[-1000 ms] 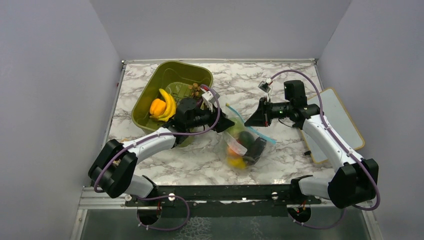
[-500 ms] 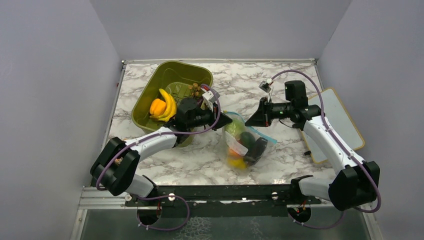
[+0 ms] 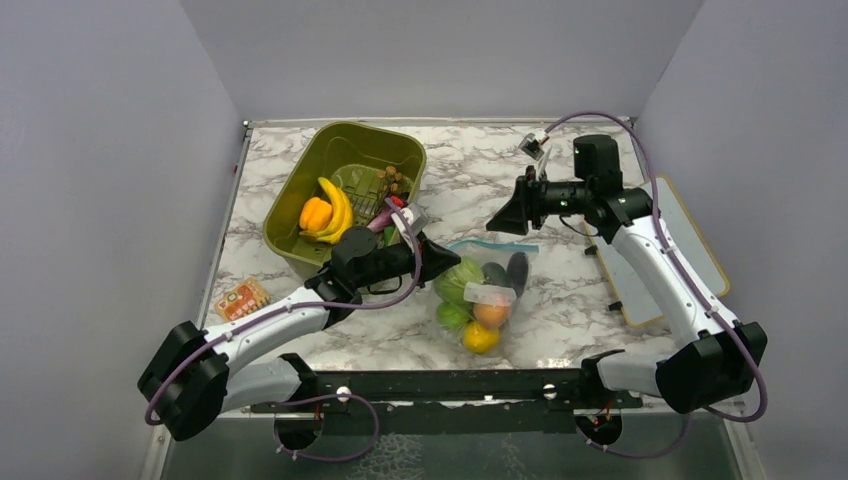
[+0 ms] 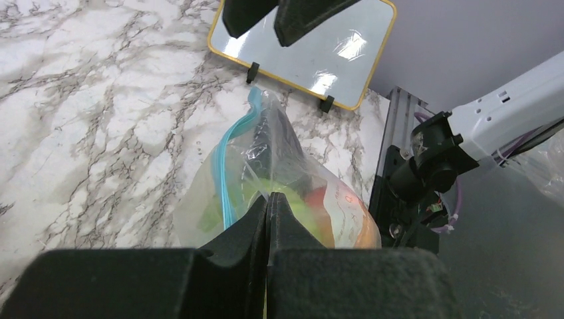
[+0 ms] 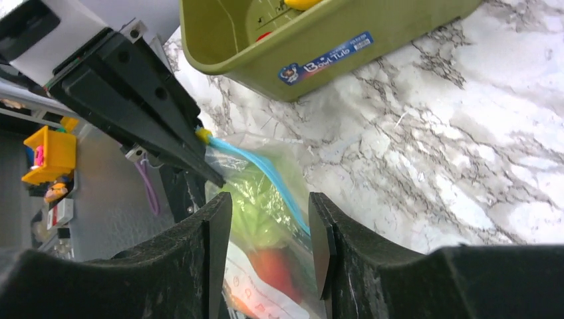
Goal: Open the zip-top bag and remove the fake food
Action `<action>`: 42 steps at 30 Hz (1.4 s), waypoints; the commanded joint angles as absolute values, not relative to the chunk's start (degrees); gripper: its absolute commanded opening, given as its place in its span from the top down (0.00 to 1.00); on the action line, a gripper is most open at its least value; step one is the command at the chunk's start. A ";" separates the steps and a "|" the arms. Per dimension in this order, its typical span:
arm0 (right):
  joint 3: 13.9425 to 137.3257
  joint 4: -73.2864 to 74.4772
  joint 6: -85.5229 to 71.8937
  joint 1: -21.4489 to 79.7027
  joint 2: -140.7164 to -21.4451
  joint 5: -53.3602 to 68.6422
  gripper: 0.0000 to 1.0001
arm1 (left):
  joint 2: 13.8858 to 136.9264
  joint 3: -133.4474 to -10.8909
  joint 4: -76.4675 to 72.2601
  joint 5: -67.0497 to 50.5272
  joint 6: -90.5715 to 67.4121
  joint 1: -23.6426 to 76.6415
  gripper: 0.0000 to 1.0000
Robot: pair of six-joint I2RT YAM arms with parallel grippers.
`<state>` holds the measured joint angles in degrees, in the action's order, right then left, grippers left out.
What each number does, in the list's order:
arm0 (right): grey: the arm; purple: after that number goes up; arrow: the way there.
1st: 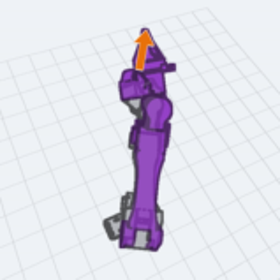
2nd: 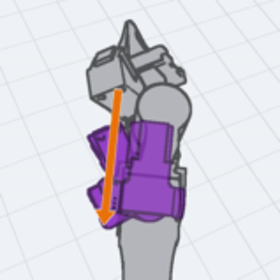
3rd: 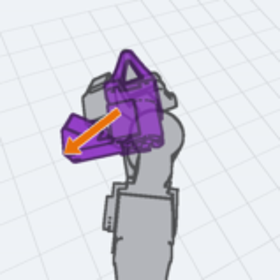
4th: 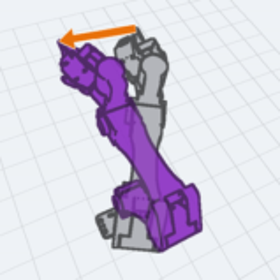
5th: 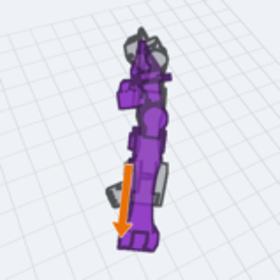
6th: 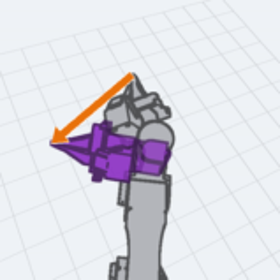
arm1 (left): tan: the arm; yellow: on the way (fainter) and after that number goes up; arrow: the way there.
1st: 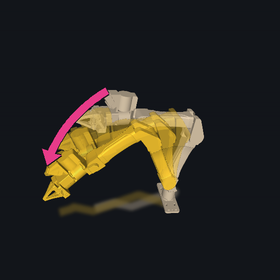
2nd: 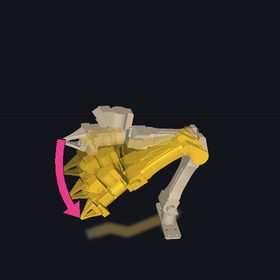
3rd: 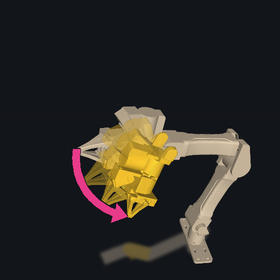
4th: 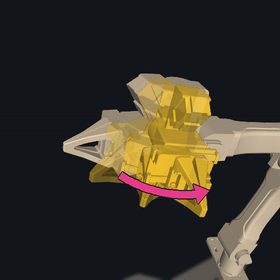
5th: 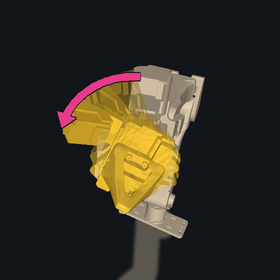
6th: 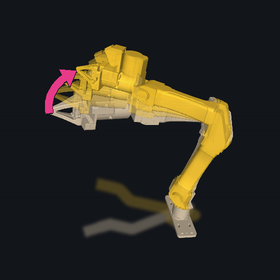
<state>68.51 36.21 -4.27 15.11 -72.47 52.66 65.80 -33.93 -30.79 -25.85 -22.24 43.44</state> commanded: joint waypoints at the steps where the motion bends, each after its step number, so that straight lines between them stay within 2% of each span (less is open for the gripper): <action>1: 71.27 38.15 -1.57 18.80 -75.59 47.65 0.53 | 62.15 -31.67 -33.31 -22.69 -19.47 44.52 1.00; 5: 68.91 33.24 0.35 20.49 -76.48 49.25 0.53 | 60.40 -30.57 -33.02 -22.82 -19.04 44.91 1.00; 10: 63.95 27.99 15.68 22.75 -73.59 51.81 0.50 | 58.95 -30.37 -31.97 -23.59 -18.18 45.00 1.00; 12: 63.60 25.74 15.97 22.82 -73.08 52.71 0.49 | 58.74 -30.41 -31.55 -23.67 -17.88 45.06 1.00; 16: 67.23 30.26 19.10 22.83 -76.80 60.24 0.49 | 58.72 -30.75 -30.69 -23.86 -17.34 45.09 1.00; 23: 68.16 32.37 20.85 22.82 -80.33 63.94 0.53 | 58.68 -31.45 -29.74 -24.41 -16.62 45.07 1.00; 34: 69.26 34.21 22.01 22.85 -84.27 63.90 0.55 | 58.24 -31.94 -29.23 -25.18 -16.10 45.18 1.00; 37: 69.56 34.97 22.67 22.91 -84.87 65.10 0.58 | 58.20 -32.10 -29.11 -25.15 -15.91 45.16 1.00; 40: 69.10 34.19 22.27 23.01 -85.08 65.45 0.66 | 58.28 -32.17 -29.09 -25.22 -15.70 45.17 1.00; 42: 69.09 34.40 22.44 23.01 -85.38 65.72 0.79 | 58.28 -32.23 -29.01 -25.21 -15.58 45.18 1.00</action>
<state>67.46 33.61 21.34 22.57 -84.86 62.87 59.99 -30.11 -27.70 -23.97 -16.78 44.75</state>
